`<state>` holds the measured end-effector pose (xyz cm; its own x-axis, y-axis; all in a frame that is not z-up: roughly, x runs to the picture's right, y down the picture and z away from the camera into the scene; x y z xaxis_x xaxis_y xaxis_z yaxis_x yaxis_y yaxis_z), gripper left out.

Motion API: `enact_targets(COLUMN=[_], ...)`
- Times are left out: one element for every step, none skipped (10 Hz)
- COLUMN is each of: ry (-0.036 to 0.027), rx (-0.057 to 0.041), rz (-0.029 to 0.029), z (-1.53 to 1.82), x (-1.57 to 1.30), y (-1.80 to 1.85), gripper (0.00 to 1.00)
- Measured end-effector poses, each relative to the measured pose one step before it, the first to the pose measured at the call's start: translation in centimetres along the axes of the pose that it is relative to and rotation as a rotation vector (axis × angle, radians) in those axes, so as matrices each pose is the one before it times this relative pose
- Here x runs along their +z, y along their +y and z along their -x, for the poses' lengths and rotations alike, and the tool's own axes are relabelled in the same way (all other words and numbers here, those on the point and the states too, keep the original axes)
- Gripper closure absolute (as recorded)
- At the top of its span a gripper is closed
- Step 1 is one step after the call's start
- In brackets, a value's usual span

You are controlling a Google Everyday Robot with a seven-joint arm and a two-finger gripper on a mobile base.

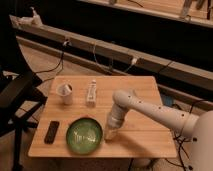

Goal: Push the ceramic bowl across the table

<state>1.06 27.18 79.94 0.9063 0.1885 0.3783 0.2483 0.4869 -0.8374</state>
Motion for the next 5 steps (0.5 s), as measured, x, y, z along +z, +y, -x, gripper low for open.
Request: enact_targets(ry=[-0.0006, 0.00402, -0.00151, 0.00129, 0.01444], rx=[-0.0004, -0.00808, -0.00798, 0.00065, -0.00103], rz=[-0.00796, 0.00507, 0.02956, 0.00886, -0.00813], z=[0.786, 0.997, 0.9, -0.022, -0.247], x=[0.055, 0.246, 0.145, 0.09, -0.1], y=[-0.231, -0.314, -0.067, 0.123, -0.222], gripper=[0.73, 0.73, 0.73, 0.73, 0.73])
